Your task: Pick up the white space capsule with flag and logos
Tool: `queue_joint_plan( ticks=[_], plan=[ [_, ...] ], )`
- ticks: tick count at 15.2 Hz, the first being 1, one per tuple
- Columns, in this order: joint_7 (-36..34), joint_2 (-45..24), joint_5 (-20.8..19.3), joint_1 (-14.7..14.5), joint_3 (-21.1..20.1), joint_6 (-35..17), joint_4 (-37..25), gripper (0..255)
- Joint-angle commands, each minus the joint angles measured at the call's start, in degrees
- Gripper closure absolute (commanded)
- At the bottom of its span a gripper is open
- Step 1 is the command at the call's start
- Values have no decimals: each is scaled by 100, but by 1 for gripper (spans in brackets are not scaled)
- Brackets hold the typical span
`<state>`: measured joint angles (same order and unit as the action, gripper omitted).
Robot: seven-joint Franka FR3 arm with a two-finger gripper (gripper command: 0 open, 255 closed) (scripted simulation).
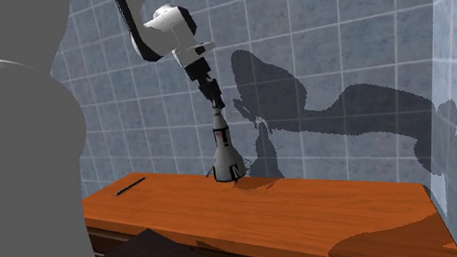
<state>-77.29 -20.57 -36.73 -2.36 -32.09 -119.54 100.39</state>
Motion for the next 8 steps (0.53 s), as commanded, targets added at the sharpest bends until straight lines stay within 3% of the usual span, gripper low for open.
queue_joint_plan(
  ticks=[1,8],
  plan=[
    [70,57,62,6,-26,105,-80,255],
    [257,192,220,24,-81,388,-290,255]
  ],
)
